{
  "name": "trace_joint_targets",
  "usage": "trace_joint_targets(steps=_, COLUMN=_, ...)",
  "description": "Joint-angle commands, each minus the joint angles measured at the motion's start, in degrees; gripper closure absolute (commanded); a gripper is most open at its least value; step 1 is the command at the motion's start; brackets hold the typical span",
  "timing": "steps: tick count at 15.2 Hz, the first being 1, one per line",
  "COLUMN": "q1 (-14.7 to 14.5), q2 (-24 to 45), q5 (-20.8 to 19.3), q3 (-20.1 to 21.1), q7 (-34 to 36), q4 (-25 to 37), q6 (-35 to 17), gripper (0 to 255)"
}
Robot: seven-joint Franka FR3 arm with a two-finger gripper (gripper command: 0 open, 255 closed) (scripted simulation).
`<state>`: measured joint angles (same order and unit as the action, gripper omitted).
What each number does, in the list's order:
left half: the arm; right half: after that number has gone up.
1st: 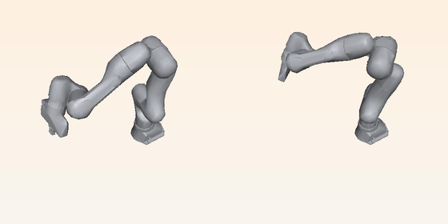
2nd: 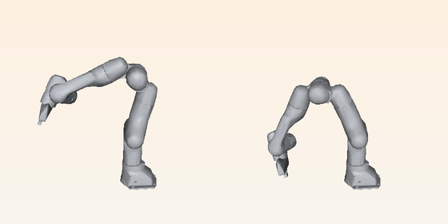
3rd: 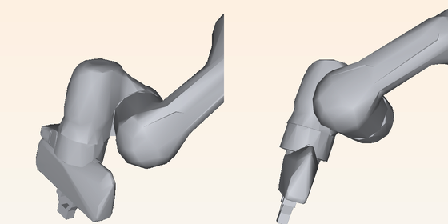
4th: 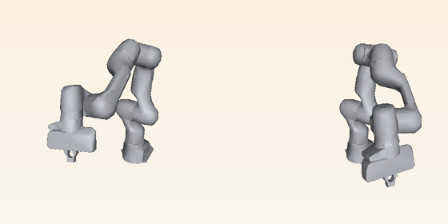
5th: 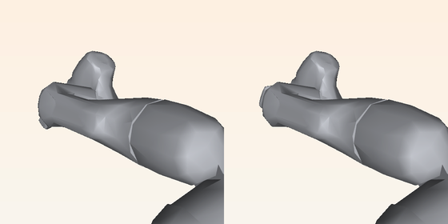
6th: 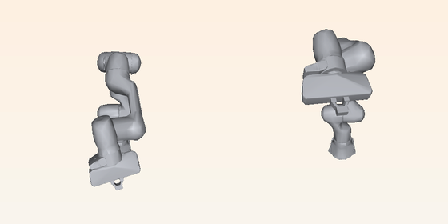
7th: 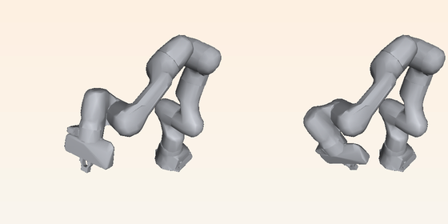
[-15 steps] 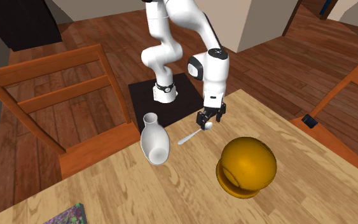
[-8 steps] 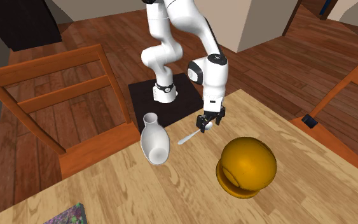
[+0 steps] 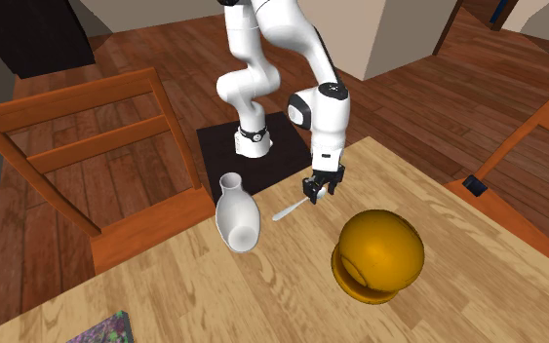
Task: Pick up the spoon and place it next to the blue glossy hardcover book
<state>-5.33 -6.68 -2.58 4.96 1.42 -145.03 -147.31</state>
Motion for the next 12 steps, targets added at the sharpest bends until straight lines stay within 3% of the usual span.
trace_joint_targets(steps=1, q1=0.0, q2=0.0, q5=0.0, q3=0.0, q7=0.0, q4=0.0, q6=0.0, gripper=255)
trace_joint_targets(steps=5, q1=0.0, q2=0.0, q5=0.0, q3=0.0, q7=0.0, q4=0.0, q6=0.0, gripper=255)
trace_joint_targets(steps=12, q1=-0.2, q2=-4.0, q5=0.8, q3=-0.2, q7=-0.8, q4=2.0, q6=6.0, gripper=255)
